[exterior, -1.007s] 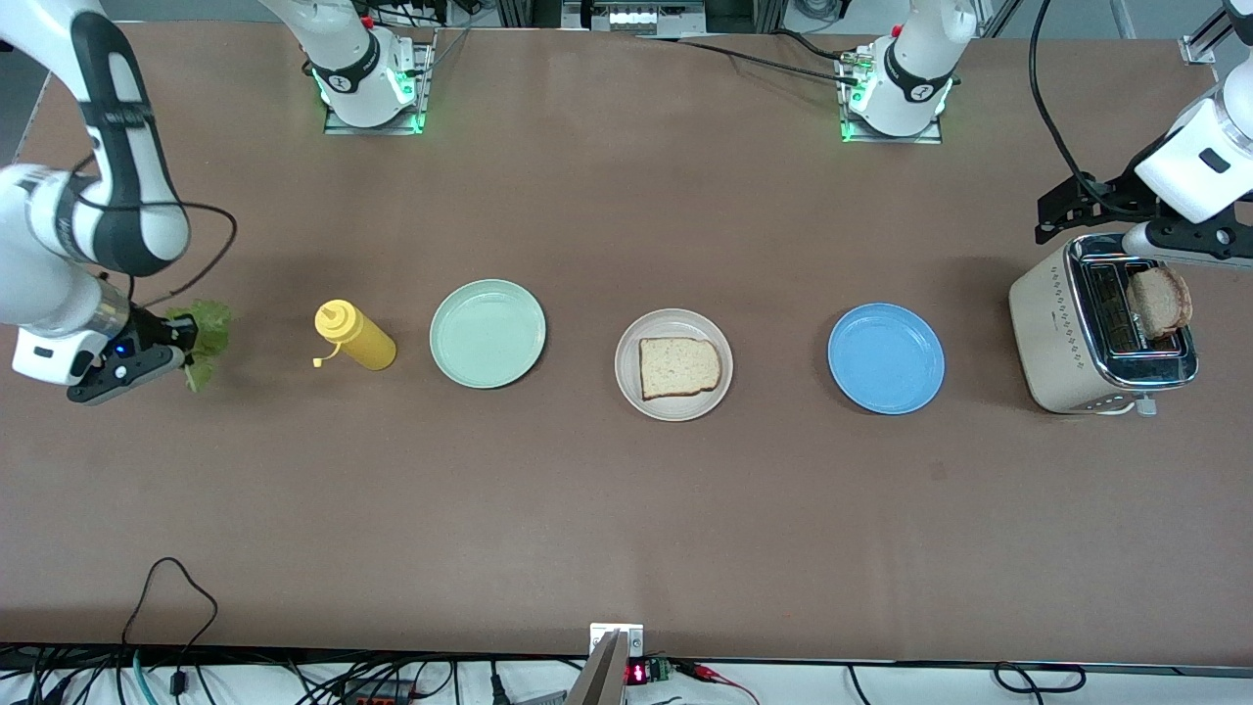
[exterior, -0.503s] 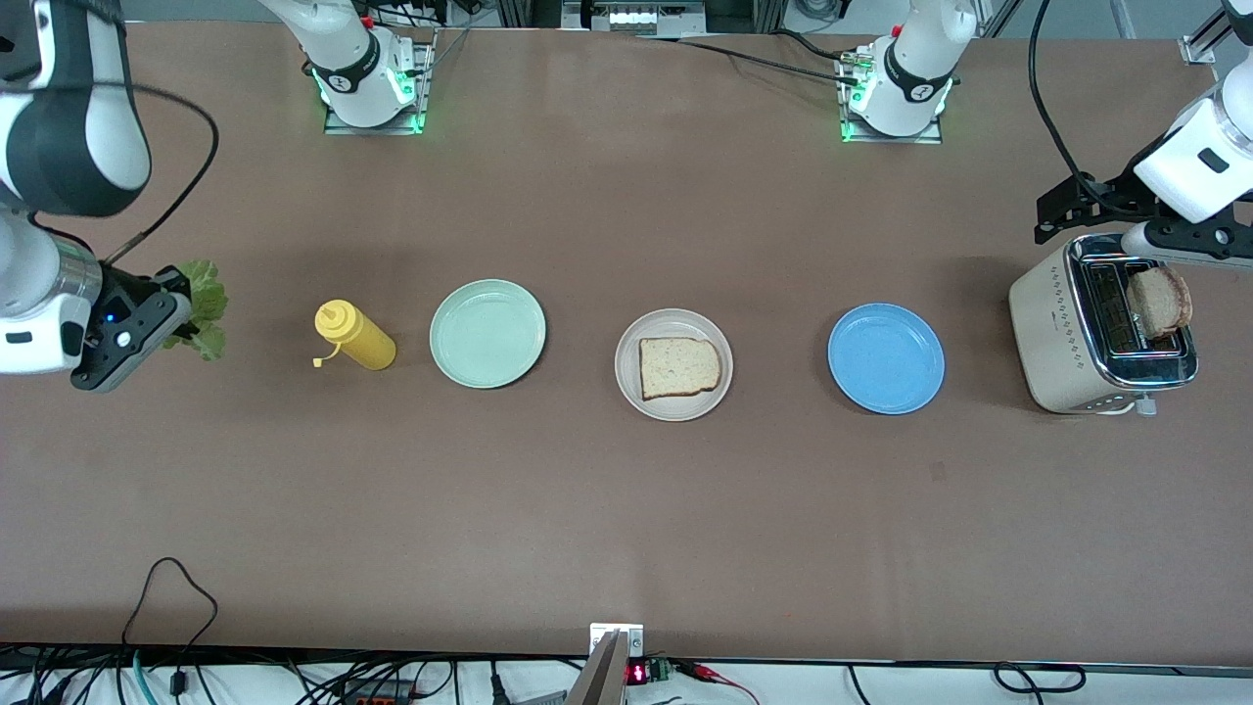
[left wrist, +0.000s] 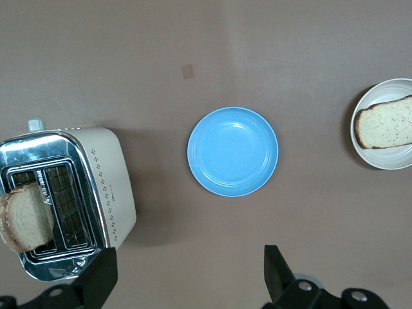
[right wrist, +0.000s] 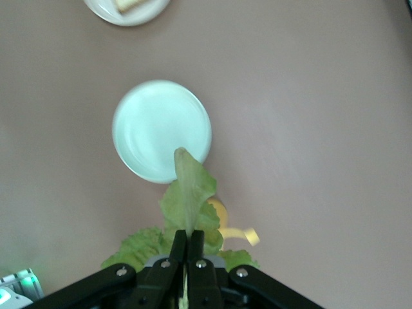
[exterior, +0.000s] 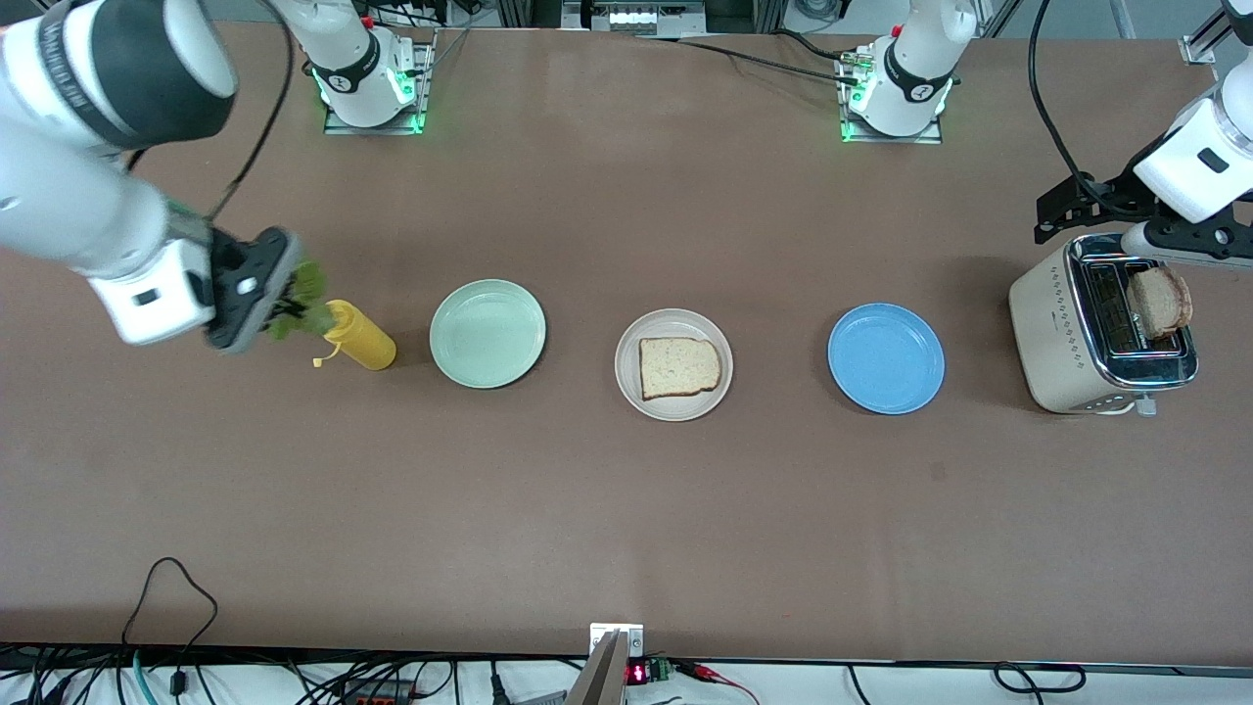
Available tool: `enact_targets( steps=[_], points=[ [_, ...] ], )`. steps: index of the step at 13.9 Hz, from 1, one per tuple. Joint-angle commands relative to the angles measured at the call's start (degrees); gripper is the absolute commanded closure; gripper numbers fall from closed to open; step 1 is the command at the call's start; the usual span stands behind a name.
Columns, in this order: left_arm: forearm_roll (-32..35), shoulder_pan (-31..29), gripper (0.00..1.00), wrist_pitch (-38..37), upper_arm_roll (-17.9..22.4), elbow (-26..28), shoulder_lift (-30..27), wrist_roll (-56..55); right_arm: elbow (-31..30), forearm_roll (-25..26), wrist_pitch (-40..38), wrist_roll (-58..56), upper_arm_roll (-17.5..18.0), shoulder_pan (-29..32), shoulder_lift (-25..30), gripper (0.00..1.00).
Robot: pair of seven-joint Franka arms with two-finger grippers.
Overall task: Make sandwich in beige plate with both arms
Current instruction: 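Lift the lettuce leaf and carry it toward the beige plate, then lower the lettuce leaf onto the bread and open the right gripper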
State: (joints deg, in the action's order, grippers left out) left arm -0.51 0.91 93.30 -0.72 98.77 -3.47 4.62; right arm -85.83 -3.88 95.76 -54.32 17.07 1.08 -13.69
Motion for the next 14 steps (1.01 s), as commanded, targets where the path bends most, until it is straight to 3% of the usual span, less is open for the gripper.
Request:
enact_targets(
  steps=[1, 8, 14],
  points=[
    [1.3, 0.15, 0.0, -0.66, -0.07, -0.51, -0.31, 0.83, 0.4, -2.44, 1.26, -0.09, 3.14, -2.46, -0.19, 1.0],
    [1.21, 0.15, 0.0, -0.75, -0.07, -0.51, -0.31, 0.83, 0.4, -5.26, 18.02, 7.55, 3.23, -16.01, -8.09, 1.0],
    [1.21, 0.15, 0.0, -0.67, -0.07, -0.51, -0.31, 0.83, 0.4, -5.0, 34.12, 6.51, 3.15, -21.29, -17.41, 1.0]
  ],
)
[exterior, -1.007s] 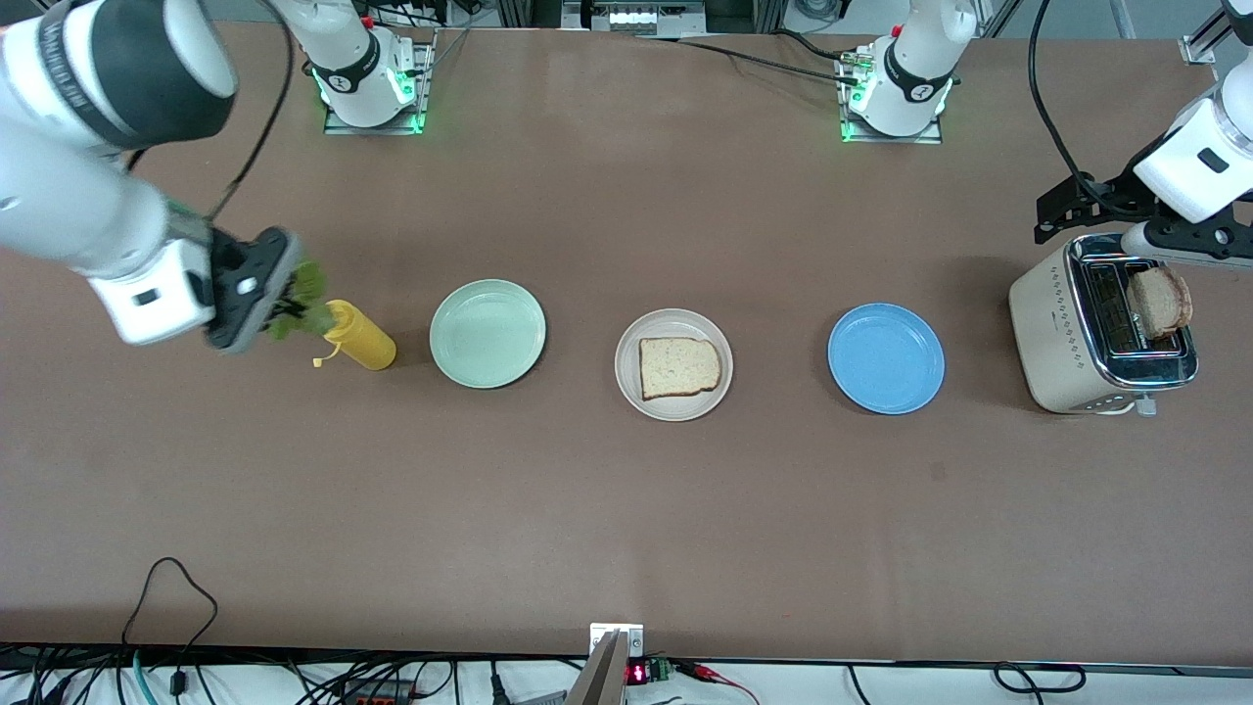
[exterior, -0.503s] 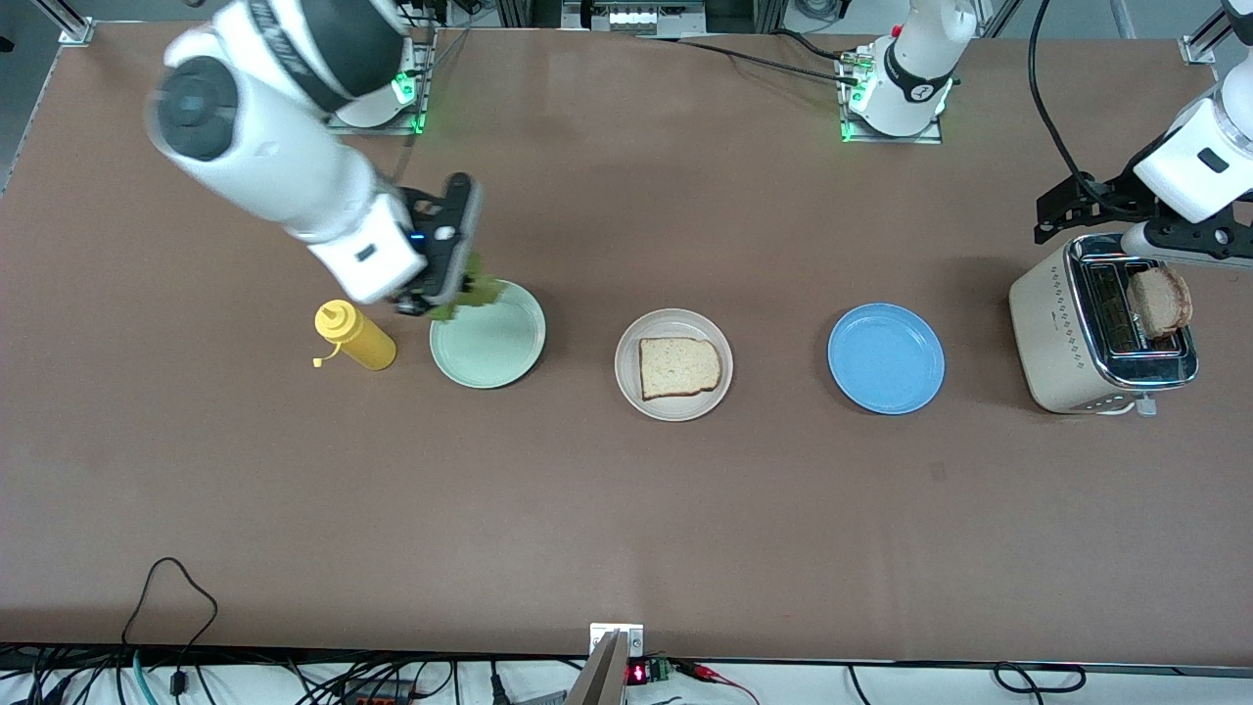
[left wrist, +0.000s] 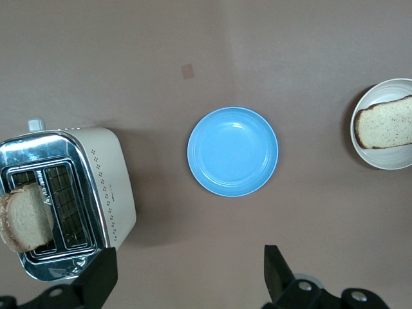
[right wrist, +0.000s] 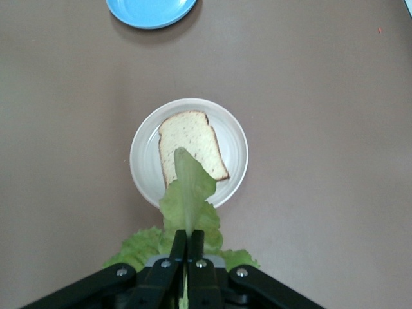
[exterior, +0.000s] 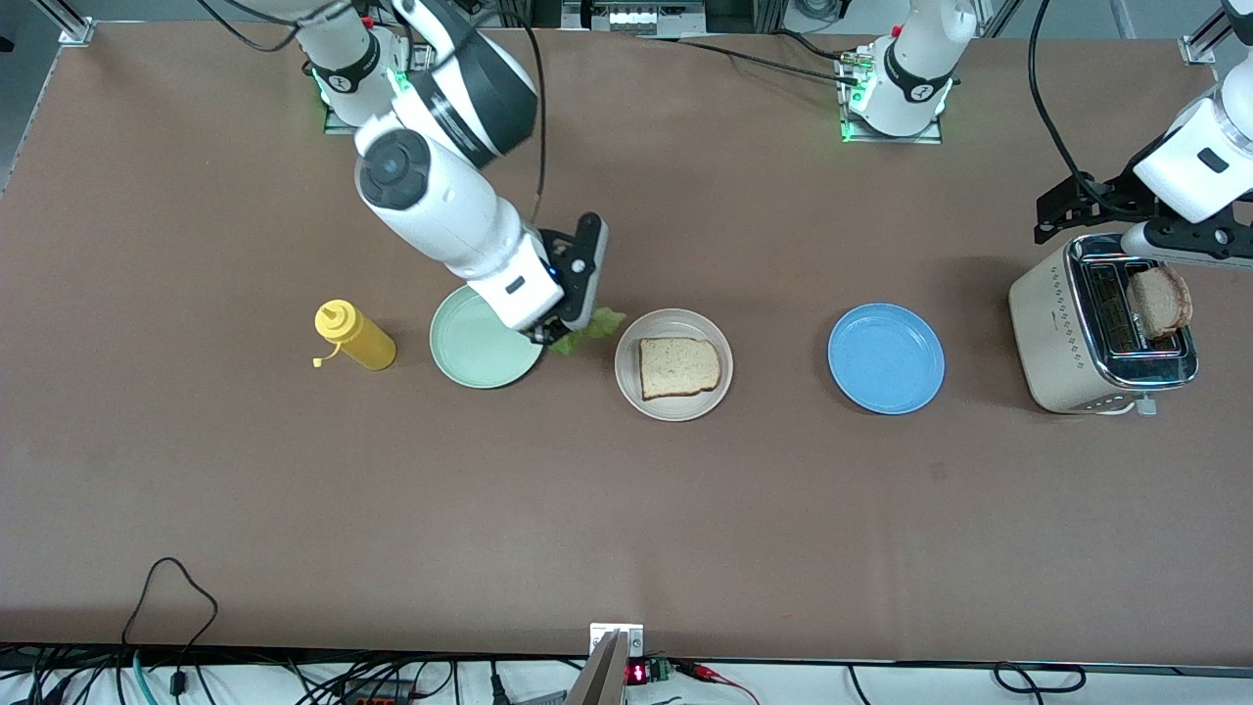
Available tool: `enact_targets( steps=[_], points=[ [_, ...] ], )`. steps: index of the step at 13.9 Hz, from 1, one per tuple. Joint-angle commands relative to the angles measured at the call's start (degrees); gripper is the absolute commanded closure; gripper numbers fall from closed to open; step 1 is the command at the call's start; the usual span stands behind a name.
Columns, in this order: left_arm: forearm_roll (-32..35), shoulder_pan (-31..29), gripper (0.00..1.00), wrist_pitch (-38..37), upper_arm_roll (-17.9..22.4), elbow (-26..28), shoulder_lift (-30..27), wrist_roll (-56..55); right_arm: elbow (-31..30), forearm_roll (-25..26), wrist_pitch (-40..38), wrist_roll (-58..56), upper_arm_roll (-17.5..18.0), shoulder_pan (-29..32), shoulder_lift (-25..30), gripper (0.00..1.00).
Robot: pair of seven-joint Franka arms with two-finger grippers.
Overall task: Make sandwich in beige plate with both arms
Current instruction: 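Lower the lettuce leaf onto the bread and open the right gripper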
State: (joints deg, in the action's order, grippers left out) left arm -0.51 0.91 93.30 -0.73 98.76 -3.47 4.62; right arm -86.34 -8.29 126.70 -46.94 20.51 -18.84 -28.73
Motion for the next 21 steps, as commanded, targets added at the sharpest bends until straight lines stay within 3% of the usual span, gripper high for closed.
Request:
enact_targets(
  steps=[1, 7, 18, 19, 20, 21],
  points=[
    [1.21, 0.14, 0.0, -0.75, -0.06, -0.5, -0.31, 0.83, 0.91, -0.5, 5.99, -0.96, -0.29, -2.42, -3.6, 1.0],
    [1.21, 0.14, 0.0, -0.75, -0.06, -0.5, -0.31, 0.83, 0.91, -0.14, 22.16, -0.26, -0.38, -5.59, -11.77, 1.0],
    [1.21, 0.14, 0.0, -0.75, -0.06, -0.5, -0.31, 0.83, 0.83, -0.85, 40.02, 0.53, -0.47, -8.84, -20.4, 1.0],
    [1.21, 0.14, 0.0, -0.75, -0.06, -0.5, -0.31, 0.83, 0.83, -0.93, 40.2, 2.1, -0.47, -8.76, -20.4, 0.77],
    [1.21, 0.14, 0.0, -0.75, -0.06, -0.5, -0.31, 0.83, 0.91, -0.93, 40.21, 4.81, -0.38, -8.76, -20.22, 0.01],
    [1.21, 0.14, 0.0, -0.75, -0.06, -0.5, -0.31, 0.83, 0.91, -0.5, 39.94, 6.23, -0.38, -8.76, -19.96, 0.0]
  ],
)
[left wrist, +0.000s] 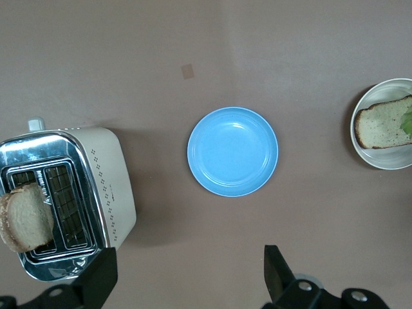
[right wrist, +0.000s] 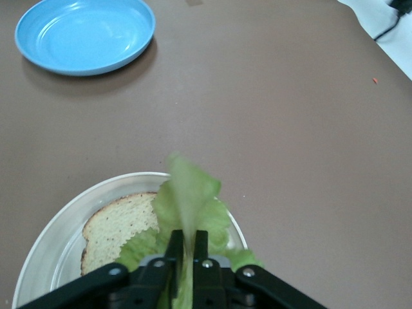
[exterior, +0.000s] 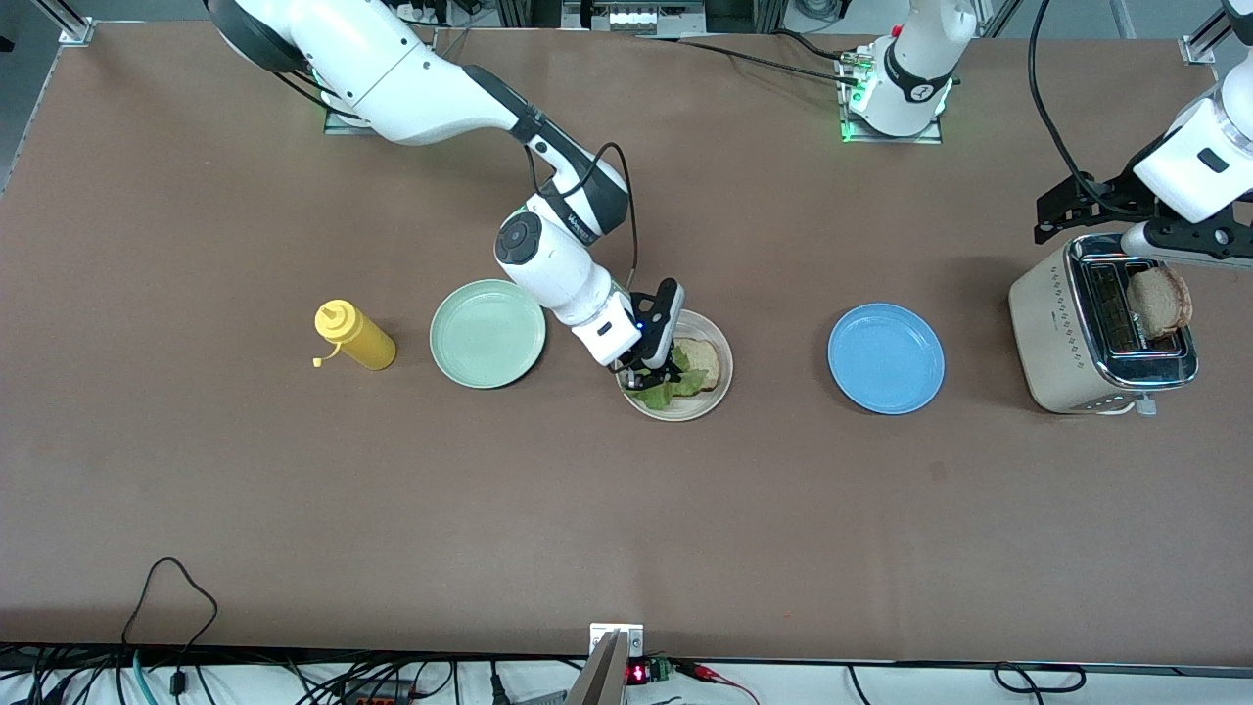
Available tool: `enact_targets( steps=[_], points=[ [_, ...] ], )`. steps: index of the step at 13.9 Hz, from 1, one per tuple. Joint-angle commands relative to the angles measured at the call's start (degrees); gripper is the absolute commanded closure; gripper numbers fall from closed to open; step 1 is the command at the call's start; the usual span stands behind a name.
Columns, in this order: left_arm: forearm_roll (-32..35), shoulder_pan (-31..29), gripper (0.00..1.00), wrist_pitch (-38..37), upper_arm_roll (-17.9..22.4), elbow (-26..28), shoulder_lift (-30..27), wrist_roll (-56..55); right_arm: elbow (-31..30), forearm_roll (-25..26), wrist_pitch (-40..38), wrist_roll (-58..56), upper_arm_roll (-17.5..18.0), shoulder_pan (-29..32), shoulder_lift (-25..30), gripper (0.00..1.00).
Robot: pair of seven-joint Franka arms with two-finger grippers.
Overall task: Make sandwich in beige plate with both arms
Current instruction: 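Lower the lettuce leaf onto the bread and open the right gripper, then draw the right gripper back away from the beige plate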
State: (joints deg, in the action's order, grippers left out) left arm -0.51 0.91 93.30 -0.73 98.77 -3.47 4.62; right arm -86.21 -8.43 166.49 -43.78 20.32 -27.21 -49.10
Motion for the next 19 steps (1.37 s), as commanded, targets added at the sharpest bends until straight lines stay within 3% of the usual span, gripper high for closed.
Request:
enact_targets(
  steps=[1, 5, 9, 13, 17, 19],
  points=[
    [1.21, 0.15, 0.0, -0.75, -0.06, -0.5, -0.31, 0.83, 0.78, -0.62, -0.37, 3.61, -0.19, -0.47, 0.67, 0.0],
    [1.21, 0.15, 0.0, -0.75, -0.06, -0.5, -0.31, 0.92, 0.78, -0.71, -7.64, 6.24, -0.28, -0.21, 2.95, 0.0],
    [1.21, 0.15, 0.0, -0.75, -0.06, -0.5, -0.31, 0.83, 0.87, -0.8, -21.88, 11.68, -0.63, 1.81, 8.66, 0.0],
    [1.3, 0.15, 0.0, -0.75, -0.06, -0.5, -0.31, 0.83, 0.96, -0.71, -37.25, 23.97, -0.89, 2.86, 15.25, 0.0],
    [1.21, 0.15, 0.0, -0.75, -0.06, -0.5, -0.31, 0.83, 6.92, -0.27, -52.2, 32.78, -1.59, 5.58, 18.6, 0.0],
    [1.21, 0.15, 0.0, -0.75, -0.06, -0.5, -0.31, 0.83, 8.25, -0.79, -54.42, 32.45, -2.82, 8.38, 18.61, 0.0]
  ],
)
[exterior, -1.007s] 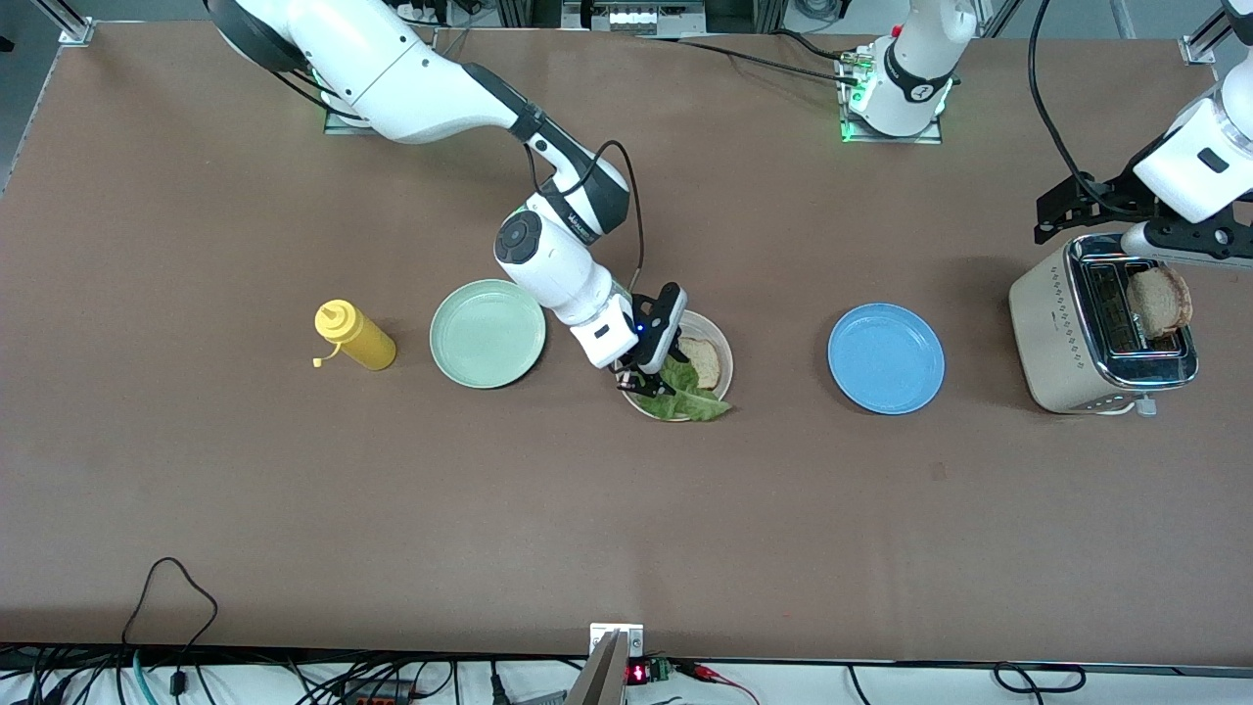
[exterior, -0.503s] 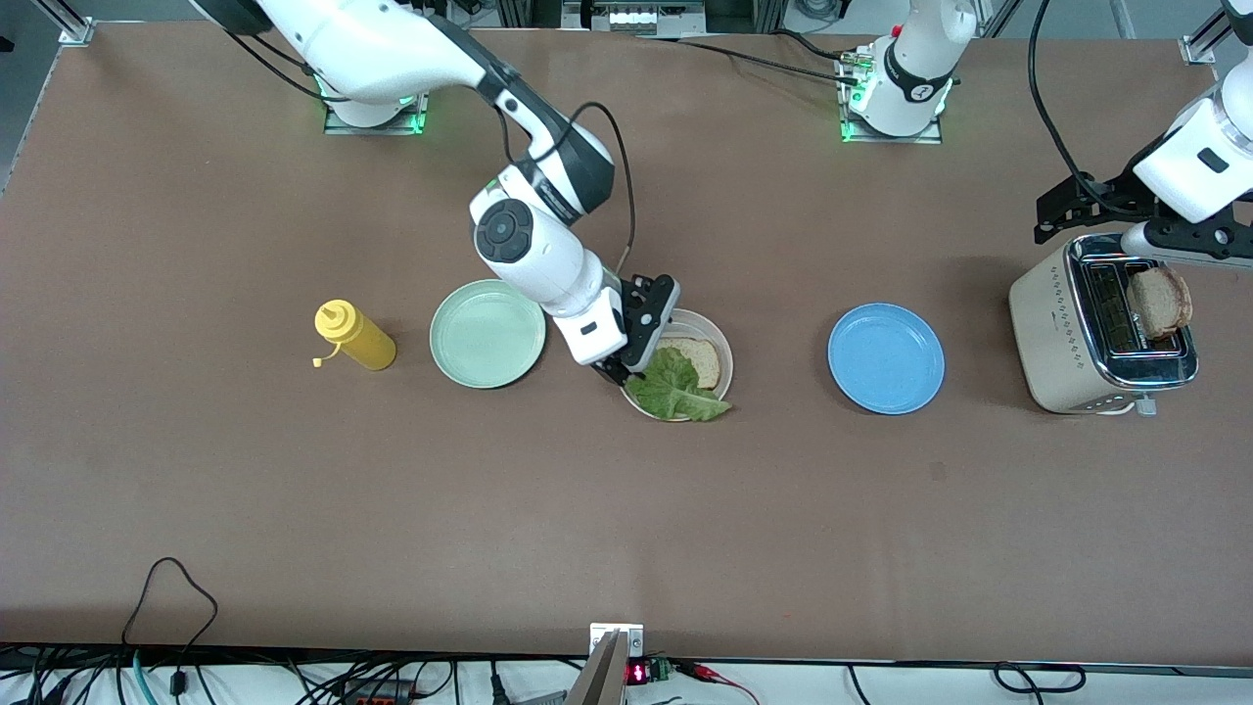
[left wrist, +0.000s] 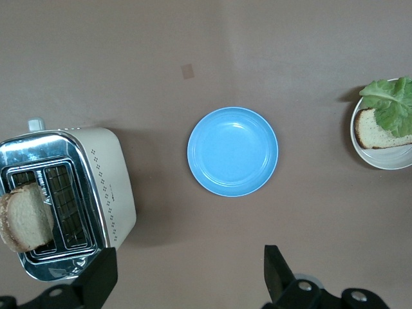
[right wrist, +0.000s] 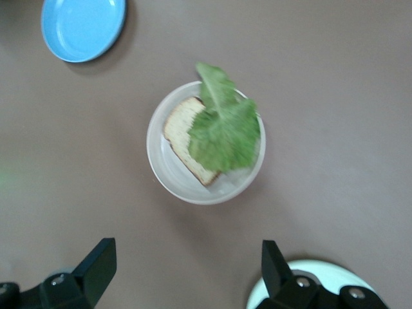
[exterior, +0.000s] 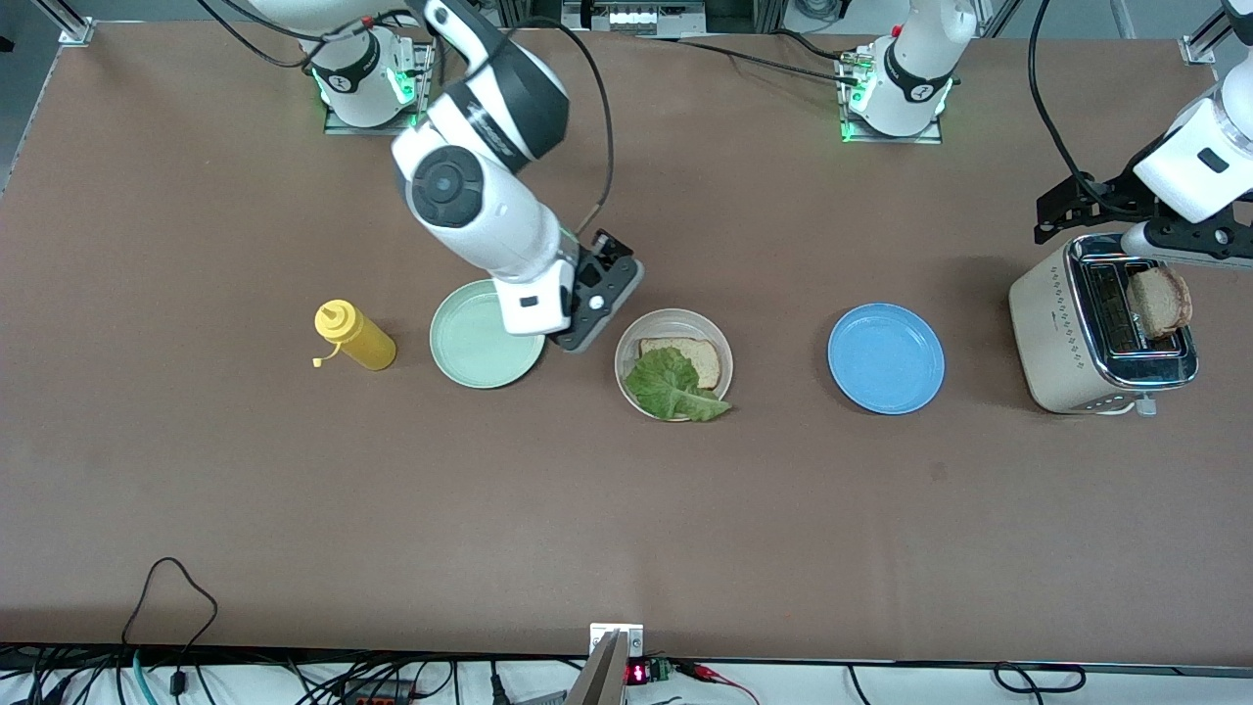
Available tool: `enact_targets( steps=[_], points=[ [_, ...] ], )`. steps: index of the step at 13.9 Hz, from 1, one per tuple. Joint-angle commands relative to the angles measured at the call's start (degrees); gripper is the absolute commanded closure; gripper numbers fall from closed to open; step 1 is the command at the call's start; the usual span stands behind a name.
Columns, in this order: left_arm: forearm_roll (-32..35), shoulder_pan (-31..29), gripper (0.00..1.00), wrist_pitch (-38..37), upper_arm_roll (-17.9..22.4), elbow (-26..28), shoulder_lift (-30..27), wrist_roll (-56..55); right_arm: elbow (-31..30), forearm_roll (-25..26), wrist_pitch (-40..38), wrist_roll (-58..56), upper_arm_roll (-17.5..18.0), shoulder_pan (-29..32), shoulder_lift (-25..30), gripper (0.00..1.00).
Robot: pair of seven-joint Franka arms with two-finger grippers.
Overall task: Make sandwich in beige plate with both arms
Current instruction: 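Draw the right gripper back away from the beige plate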
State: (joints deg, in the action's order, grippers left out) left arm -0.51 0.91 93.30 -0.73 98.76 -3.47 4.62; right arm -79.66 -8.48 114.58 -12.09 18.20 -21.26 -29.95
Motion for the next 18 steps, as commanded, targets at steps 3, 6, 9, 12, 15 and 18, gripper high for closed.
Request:
enact_targets(
  steps=[3, 6, 9, 12, 15, 18],
  points=[
    [1.21, 0.14, 0.0, -0.75, -0.06, -0.5, -0.31, 0.83, 1.7, -0.13, -3.57, 0.67, -0.8, 8.33, -0.55, 0.0],
    [1.3, 0.14, 0.0, -0.66, -1.02, -0.68, -0.22, 0.57, 1.61, 0.22, -5.32, 0.76, -0.8, 14.04, 0.59, 0.0],
    [1.3, 0.14, 0.0, -0.93, -1.46, -1.91, 0.39, 0.31, 1.18, 5.12, -6.91, -0.64, -2.03, 19.75, 3.31, 0.0],
    [1.21, 0.14, 0.0, -0.93, -1.46, -1.91, 0.39, 0.31, 0.83, 9.35, -7.61, -0.91, -2.12, 23.98, 6.82, 0.0],
    [1.21, -0.21, 0.0, -1.54, -1.38, -2.0, 1.53, 0.05, 0.21, 9.98, -12.79, -0.74, -2.73, 28.54, 10.34, 0.0],
    [0.95, -0.82, 0.0, -6.01, -0.68, -3.13, 3.55, -0.13, -1.54, 9.98, -12.71, -0.65, -2.82, 31.54, 12.98, 0.0]
  ],
)
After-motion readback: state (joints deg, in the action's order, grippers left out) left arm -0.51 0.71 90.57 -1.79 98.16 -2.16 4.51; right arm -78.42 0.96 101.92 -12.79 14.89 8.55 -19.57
